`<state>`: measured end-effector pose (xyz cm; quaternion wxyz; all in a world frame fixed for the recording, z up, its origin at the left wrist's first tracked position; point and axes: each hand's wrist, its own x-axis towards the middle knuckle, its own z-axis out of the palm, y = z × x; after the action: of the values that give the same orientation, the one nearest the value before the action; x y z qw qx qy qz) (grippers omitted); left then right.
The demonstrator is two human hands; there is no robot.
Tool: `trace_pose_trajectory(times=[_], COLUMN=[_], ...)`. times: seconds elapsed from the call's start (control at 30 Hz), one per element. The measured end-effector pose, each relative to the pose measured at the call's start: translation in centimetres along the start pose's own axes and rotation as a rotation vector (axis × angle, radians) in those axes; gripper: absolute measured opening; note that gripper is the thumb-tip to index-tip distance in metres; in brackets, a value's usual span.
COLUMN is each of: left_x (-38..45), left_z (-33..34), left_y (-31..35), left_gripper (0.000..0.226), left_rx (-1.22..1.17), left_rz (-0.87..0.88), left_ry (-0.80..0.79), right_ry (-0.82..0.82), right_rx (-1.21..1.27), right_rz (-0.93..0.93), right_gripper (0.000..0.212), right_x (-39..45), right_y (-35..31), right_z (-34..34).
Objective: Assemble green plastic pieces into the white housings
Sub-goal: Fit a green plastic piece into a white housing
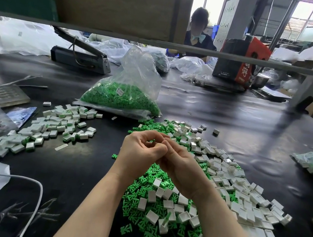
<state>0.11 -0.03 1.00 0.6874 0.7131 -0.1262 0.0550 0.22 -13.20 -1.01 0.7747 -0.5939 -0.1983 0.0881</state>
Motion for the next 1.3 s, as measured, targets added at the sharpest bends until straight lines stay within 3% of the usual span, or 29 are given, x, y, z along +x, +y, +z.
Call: trace_pose_trajectory(times=[0.53,0.77,0.83,0.9,1.0,1.07,1.17,1.3], left_x=[0.1,0.4,0.5,0.8,1.4,1.7,2.2,2.6], left_z=[0.0,-0.4,-0.8,-1.6,-3.8,-5.6,-7.8,-9.4], left_y=[-0.1,-0.2,-0.4,-0.6,-1.0,-1.3,-1.8,-2.7], left_gripper=[0.010,0.017,0.013,0.013,0.013,0.014,0.020,0.027], left_rx=[0.020,-0.058,-0.051,-0.140,-0.462,-0.689,-0.860,-0.878], left_rz=[0.002,-0.058,-0.101,-0.195,-0.404,-0.491,-0.539,-0.578], left_ry=[-0.010,0.005,0.081,0.193,0.429,0.569,0.668,0.688], right_ry=[0.049,0.089,0.167,0.315,0.569,0.675,0.664,0.522], right_rx=[-0.058,-0.234,-0.337,-0.503,-0.830,-1.193,-1.557,-1.601], right_rz=[0.040,0.060,0.061,0.038,0.013,0.104,0.310,0.478], right_gripper=[0.028,0.047,0.050,0.040,0.017,0.013,0.033,0.060], right_x=[0.0,0.1,0.2,0.2,-0.1,-0.7,-1.2,-1.4], right_y=[0.2,-0.3,-0.5,-0.8,-1.3,-1.6,-1.4,-0.9], right_z=[-0.1,0.1,-0.4,-1.4,-3.6,-5.1,-6.6,-6.8])
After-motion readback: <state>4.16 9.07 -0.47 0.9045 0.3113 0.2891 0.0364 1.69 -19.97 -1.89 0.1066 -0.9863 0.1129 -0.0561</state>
